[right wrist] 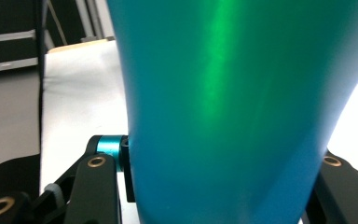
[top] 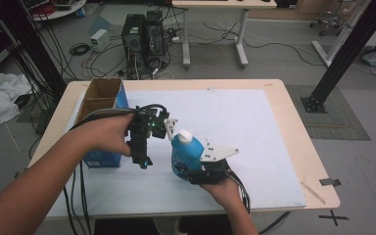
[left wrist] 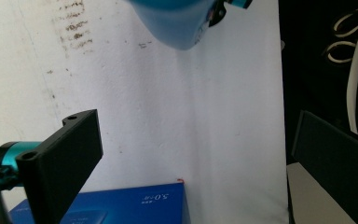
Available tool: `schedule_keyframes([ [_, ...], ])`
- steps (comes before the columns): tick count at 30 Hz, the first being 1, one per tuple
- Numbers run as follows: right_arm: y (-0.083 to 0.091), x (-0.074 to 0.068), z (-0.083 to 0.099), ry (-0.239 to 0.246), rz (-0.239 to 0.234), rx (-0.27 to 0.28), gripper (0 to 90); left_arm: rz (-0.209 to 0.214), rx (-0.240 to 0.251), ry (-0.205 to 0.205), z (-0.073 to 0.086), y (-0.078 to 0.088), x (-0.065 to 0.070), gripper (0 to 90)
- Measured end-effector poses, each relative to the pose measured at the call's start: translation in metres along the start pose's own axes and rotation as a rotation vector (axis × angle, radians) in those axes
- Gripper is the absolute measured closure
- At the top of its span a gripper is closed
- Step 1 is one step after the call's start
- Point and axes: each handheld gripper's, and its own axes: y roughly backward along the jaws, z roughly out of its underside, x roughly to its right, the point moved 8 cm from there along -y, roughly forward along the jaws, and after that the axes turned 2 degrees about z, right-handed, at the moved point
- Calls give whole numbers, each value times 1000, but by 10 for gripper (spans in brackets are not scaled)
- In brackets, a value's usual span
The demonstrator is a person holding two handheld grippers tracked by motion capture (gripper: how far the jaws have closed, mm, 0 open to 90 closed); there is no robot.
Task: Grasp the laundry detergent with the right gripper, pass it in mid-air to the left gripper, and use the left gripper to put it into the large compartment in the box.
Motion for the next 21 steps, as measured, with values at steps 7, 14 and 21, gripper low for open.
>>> schedule_keyframes([
  [7, -13, -12, -2, 22, -79, -3, 445, 10, 16, -29, -5, 1, 8, 16],
  [14, -26, -23, -4, 50, -144, -13, 447, 9, 13, -47, -7, 0, 13, 17],
  [21, -37, -31, -7, 68, -174, -26, 448, 20, 5, -69, -10, -3, 19, 16],
])
